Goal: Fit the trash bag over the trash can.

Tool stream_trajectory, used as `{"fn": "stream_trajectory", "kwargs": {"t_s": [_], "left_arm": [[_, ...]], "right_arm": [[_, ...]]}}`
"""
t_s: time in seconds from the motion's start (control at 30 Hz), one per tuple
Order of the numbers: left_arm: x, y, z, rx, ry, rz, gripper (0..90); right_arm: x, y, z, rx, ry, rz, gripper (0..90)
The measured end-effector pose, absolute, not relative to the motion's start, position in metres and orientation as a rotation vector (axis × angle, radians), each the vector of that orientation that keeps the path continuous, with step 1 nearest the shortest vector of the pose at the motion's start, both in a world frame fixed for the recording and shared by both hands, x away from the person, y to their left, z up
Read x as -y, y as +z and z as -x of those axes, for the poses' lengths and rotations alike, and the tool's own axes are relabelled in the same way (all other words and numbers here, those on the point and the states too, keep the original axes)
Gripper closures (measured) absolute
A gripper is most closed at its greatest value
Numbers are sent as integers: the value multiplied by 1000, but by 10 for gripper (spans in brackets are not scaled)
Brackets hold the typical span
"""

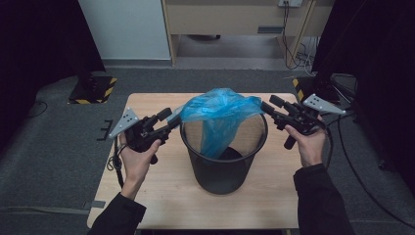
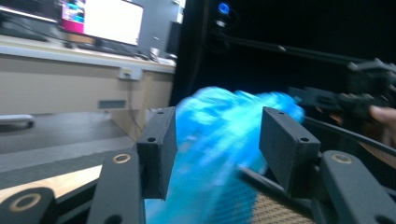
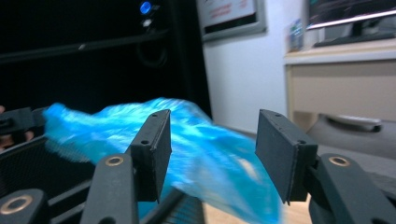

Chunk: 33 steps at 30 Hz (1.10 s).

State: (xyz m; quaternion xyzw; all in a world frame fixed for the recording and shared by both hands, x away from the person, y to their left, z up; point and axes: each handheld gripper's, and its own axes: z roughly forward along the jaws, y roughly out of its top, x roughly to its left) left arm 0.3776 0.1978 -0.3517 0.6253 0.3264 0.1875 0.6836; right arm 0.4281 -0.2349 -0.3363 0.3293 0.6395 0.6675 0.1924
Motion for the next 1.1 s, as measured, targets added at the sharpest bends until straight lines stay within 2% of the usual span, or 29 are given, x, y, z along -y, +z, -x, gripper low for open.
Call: {"fn": "stream_trajectory", "kwargs": {"t_s": [0.07, 0.17, 0.27, 0.37, 0.43, 0.57, 0.7, 1.1], "left_arm": [[-194, -354, -382, -735, 417, -1412, 480], [-191, -356, -389, -749, 385, -1415, 559], [-190, -357, -393, -762, 349, -1402, 640], [-192, -355, -394, -772, 357, -1401, 732], [-195, -354, -393, -774, 355, -1401, 802], [-194, -350, -388, -766, 372, -1416, 889], [-192, -345, -373, -714, 372, -1445, 896], [-193, -354, -312, -573, 314, -1500, 900]], "right_arm": [[228, -338, -432, -1838, 1856, -926, 452], [222, -341, -438, -1896, 1849, -934, 488], [220, -345, -441, -1937, 1855, -918, 614], [220, -345, -439, -1920, 1893, -925, 683], [223, -344, -437, -1890, 1888, -926, 780], [225, -340, -433, -1877, 1899, -914, 836], [226, -338, -424, -1852, 1909, -880, 897], [239, -351, -368, -1864, 2004, -783, 900]]}}
